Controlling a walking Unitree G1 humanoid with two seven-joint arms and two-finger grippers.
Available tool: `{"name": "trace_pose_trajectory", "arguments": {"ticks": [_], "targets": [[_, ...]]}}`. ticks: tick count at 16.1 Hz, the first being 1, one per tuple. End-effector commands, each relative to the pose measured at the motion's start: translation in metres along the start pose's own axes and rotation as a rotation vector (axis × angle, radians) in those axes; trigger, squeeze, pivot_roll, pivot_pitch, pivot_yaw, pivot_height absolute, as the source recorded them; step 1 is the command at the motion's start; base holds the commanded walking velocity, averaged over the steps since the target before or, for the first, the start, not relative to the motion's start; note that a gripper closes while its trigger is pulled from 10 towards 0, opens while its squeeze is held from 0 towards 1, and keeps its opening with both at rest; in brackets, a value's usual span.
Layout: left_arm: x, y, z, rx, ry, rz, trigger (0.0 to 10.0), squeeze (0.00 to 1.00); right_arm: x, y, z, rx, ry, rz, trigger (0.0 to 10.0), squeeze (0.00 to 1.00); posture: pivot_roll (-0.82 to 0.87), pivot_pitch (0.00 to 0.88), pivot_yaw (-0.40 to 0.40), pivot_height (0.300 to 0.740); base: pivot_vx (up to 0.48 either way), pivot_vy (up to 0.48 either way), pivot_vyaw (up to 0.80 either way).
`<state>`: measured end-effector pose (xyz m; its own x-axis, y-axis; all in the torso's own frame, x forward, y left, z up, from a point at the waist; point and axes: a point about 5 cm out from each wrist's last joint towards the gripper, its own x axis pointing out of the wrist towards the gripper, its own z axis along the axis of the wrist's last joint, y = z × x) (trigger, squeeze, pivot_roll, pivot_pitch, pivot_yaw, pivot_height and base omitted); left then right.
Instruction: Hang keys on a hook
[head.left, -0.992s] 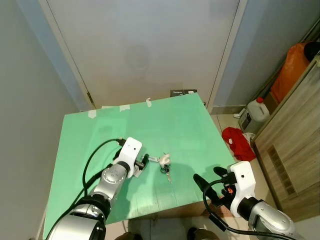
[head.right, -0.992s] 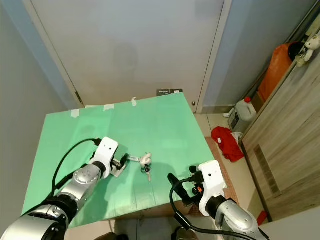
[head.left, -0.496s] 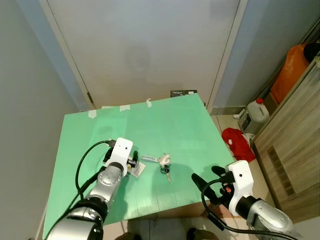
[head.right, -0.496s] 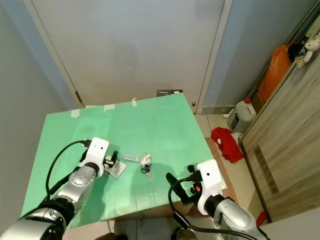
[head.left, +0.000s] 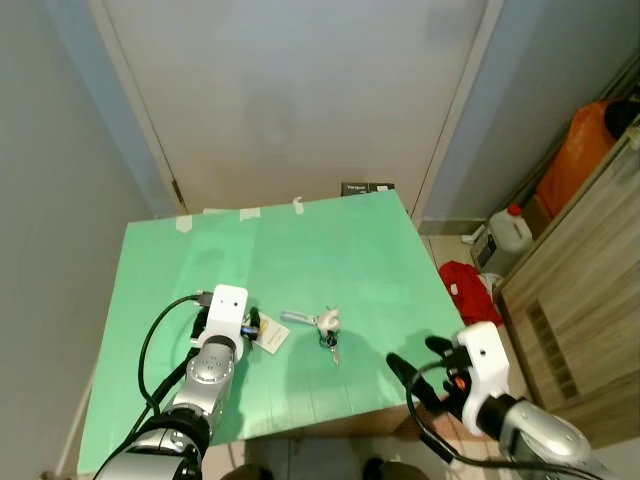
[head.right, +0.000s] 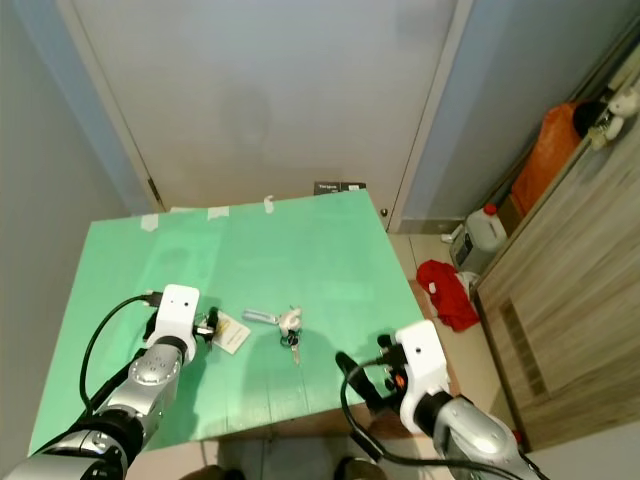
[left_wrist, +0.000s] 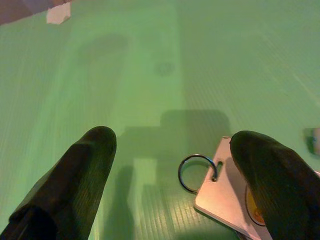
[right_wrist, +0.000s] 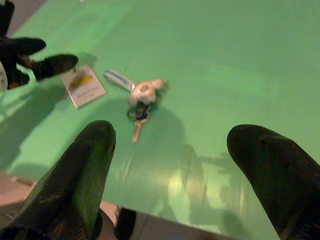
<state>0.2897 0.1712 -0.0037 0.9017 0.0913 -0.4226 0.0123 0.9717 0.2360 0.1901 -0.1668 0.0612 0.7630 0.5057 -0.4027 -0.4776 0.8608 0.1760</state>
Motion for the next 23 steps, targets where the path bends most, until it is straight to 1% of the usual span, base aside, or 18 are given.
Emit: {"name": "trace_pose_trajectory", "arguments": {"ticks": [1,3,4,7,11,14,15,18,19,23], "targets": [[-0.002,0.001,-0.003,-0.016,0.006,0.026,10.0,0.00,-0.005,-0.002,0.002,-0.001,0.000,0.000,10.0,0.00,-0.19,0.108,-0.011,0.740,0.000,0.000,0.00],[-0.004,0.000,-0.011,-0.025,0.031,0.015,10.0,0.00,-0.005,-0.001,0.002,-0.002,0.001,0.004,10.0,0.00,-0.19,0.117,-0.015,0.740,0.000,0.000,0.00],[-0.005,-0.001,-0.012,-0.034,0.031,-0.015,10.0,0.00,-0.006,-0.001,0.004,-0.004,0.002,0.008,10.0,0.00,-0.20,0.122,-0.021,0.740,0.000,0.000,0.00],[-0.003,0.001,-0.011,-0.039,0.032,-0.036,10.0,0.00,-0.011,-0.002,0.003,-0.010,0.015,0.008,10.0,0.00,-0.21,0.132,-0.030,0.740,0.000,0.000,0.00],[-0.002,0.008,-0.012,-0.023,0.057,-0.025,10.0,0.00,-0.016,-0.003,0.001,-0.011,0.029,0.004,10.0,0.00,-0.22,0.127,-0.027,0.740,0.000,0.000,0.00],[-0.002,0.010,-0.016,-0.048,0.091,-0.041,10.0,0.00,-0.018,-0.004,0.001,-0.012,0.032,-0.001,10.0,0.00,-0.23,0.125,-0.027,0.740,0.000,0.000,0.00],[-0.003,0.009,-0.019,-0.063,0.107,-0.061,0.0,0.00,-0.019,-0.004,0.002,-0.011,0.033,-0.002,10.0,0.00,-0.23,0.126,-0.029,0.740,0.000,0.000,0.00],[-0.004,0.007,-0.024,-0.096,0.151,-0.093,0.0,0.00,-0.022,-0.005,0.002,-0.017,0.040,-0.003,10.0,0.00,-0.24,0.126,-0.041,0.740,0.000,0.000,0.00],[-0.004,0.005,-0.025,-0.095,0.163,-0.105,0.0,0.00,-0.024,-0.005,0.002,-0.019,0.044,-0.002,10.0,0.00,-0.25,0.129,-0.047,0.740,0.000,0.000,0.00],[-0.004,0.001,-0.024,-0.103,0.171,-0.135,0.0,0.00,-0.034,-0.006,0.001,-0.026,0.070,-0.005,10.0,0.00,-0.27,0.144,-0.061,0.740,0.000,0.000,0.00]]}}
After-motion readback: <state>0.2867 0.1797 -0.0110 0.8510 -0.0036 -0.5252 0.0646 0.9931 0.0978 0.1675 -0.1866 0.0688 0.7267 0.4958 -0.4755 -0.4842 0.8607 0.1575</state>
